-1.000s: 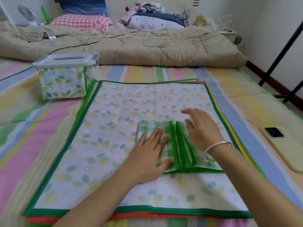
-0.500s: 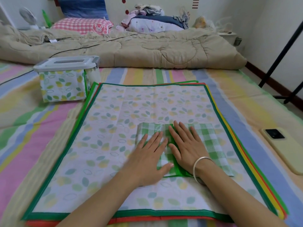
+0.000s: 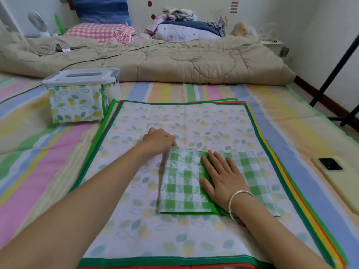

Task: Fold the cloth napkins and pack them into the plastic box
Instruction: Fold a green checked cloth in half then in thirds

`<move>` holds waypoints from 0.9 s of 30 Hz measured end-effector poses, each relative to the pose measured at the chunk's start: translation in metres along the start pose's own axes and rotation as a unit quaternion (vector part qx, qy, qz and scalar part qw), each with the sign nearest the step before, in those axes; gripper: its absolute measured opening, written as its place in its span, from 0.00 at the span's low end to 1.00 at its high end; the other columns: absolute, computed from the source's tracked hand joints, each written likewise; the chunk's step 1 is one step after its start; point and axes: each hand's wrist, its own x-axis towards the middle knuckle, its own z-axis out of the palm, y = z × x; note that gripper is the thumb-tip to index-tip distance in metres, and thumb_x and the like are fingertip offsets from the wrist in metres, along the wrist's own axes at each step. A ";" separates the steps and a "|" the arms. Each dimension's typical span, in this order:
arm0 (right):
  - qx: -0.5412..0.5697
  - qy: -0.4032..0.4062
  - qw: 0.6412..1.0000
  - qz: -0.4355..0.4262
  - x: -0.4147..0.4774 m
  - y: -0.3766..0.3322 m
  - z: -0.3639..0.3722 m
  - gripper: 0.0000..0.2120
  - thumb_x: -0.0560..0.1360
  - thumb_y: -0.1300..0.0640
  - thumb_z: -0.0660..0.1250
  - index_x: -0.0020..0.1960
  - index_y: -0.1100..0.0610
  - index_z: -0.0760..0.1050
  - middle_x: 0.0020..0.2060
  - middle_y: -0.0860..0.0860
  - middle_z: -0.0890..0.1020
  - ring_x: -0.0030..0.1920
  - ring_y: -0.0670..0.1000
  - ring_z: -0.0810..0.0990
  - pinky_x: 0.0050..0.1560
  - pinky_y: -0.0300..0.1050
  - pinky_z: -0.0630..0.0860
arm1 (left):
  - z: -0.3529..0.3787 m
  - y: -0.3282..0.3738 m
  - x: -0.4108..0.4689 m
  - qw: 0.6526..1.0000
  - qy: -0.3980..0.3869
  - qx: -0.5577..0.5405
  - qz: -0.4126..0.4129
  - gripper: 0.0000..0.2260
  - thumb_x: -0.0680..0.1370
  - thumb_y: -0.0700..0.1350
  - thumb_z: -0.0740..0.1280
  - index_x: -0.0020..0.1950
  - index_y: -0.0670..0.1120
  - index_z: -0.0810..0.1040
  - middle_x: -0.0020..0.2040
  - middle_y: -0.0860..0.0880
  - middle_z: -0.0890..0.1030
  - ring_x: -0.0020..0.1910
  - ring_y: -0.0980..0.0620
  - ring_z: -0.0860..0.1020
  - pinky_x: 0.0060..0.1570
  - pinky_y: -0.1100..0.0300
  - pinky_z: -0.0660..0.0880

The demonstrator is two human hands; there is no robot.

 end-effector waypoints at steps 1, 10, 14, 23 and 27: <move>0.005 0.001 1.000 0.001 0.000 0.000 0.000 0.50 0.59 0.31 0.12 0.78 0.47 0.33 0.77 0.46 0.35 0.76 0.47 0.32 0.74 0.52 0.31 | 0.001 0.003 0.004 0.999 -0.004 0.032 -0.005 0.20 0.84 0.51 0.54 0.47 0.47 0.85 0.54 0.46 0.78 0.71 0.45 0.62 0.66 0.51 0.62; -0.002 -0.007 1.000 0.001 0.000 -0.002 -0.002 0.45 0.65 0.31 0.20 0.79 0.47 0.35 0.77 0.46 0.36 0.77 0.46 0.33 0.76 0.52 0.33 | 0.014 0.004 0.003 0.893 0.092 0.419 0.136 0.28 0.84 0.60 0.50 0.52 0.43 0.83 0.60 0.46 0.75 0.63 0.45 0.68 0.64 0.49 0.61; 0.003 -0.011 1.000 0.004 0.000 -0.002 -0.002 0.42 0.67 0.34 0.25 0.79 0.47 0.36 0.78 0.46 0.36 0.77 0.46 0.33 0.76 0.52 0.32 | 0.025 -0.003 0.000 0.892 0.128 0.428 0.064 0.29 0.82 0.65 0.53 0.67 0.41 0.72 0.70 0.43 0.68 0.67 0.44 0.67 0.65 0.47 0.63; -0.002 -0.010 1.000 0.000 0.002 -0.001 0.003 0.51 0.59 0.31 0.12 0.78 0.48 0.34 0.77 0.47 0.34 0.76 0.47 0.32 0.76 0.53 0.34 | 0.092 -0.010 -0.064 0.944 0.020 0.261 0.199 0.37 0.75 0.62 0.29 0.80 0.44 0.35 0.80 0.47 0.33 0.78 0.53 0.31 0.77 0.55 0.33; -0.001 -0.010 1.000 -0.001 0.002 0.000 0.003 0.53 0.56 0.32 0.10 0.78 0.48 0.33 0.76 0.47 0.32 0.76 0.47 0.32 0.76 0.53 0.33 | 0.095 -0.012 -0.062 0.938 0.048 0.290 0.187 0.37 0.76 0.63 0.30 0.80 0.44 0.33 0.80 0.45 0.32 0.78 0.49 0.32 0.78 0.50 0.37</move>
